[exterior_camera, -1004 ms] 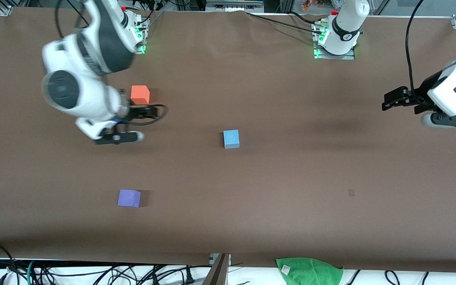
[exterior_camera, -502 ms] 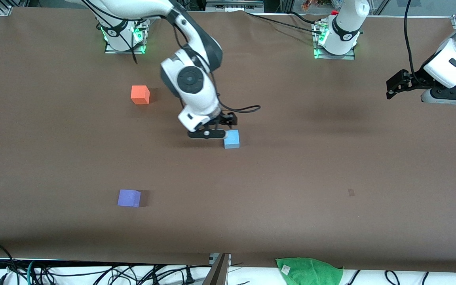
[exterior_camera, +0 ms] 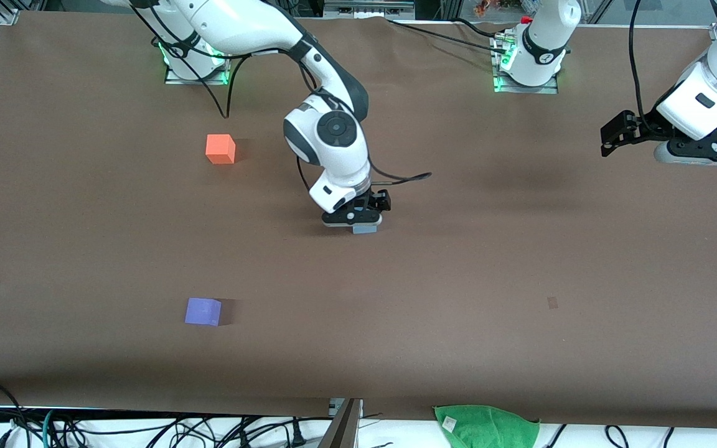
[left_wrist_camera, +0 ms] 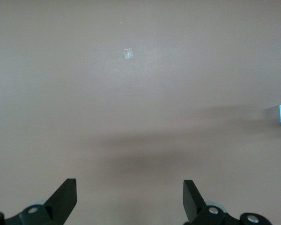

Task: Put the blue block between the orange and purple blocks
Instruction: 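Close the right gripper on the blue cube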

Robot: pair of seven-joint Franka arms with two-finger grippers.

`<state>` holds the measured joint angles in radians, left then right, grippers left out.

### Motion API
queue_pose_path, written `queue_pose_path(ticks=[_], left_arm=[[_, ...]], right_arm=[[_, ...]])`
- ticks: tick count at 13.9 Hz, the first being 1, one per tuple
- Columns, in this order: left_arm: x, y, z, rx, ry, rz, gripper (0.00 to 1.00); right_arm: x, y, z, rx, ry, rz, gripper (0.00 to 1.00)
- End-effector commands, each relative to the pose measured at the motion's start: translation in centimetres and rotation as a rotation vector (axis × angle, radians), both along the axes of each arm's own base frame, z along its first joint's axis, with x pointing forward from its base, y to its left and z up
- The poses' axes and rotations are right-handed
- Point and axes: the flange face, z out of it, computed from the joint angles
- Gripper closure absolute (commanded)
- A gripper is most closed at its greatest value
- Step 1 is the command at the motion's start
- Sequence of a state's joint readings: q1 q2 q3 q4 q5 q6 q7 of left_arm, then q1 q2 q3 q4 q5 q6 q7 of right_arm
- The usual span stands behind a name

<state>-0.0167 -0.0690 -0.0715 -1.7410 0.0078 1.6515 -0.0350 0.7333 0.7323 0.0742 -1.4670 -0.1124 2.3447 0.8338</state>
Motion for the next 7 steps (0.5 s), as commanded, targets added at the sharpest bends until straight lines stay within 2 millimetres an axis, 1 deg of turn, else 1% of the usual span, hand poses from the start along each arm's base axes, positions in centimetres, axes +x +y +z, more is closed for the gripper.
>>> queue_pose_path(ticks=[1,2,5,7], left_arm=[[0.2,-0.2,0.5,0.015,0.001,0.006,0.0],[0.3,-0.2,0.6,0.014,-0.001,0.006,0.0],[0.3,-0.1,0.5,0.015,0.002,0.006,0.0],[0.3,-0.2,0.5,0.015,0.002,0.006,0.0]], right_arm=[[-0.3,1.0,-0.8,-0.022,-0.036,0.019,0.0],[-0.2,1.1,-1.0,-0.011,-0.046,0.023,0.0],[-0.3,1.1,-2.5,-0.025,-0.054,0.039,0.0],[-0.3,1.2,-4.1,-0.015,-0.056,0.042,0.0]])
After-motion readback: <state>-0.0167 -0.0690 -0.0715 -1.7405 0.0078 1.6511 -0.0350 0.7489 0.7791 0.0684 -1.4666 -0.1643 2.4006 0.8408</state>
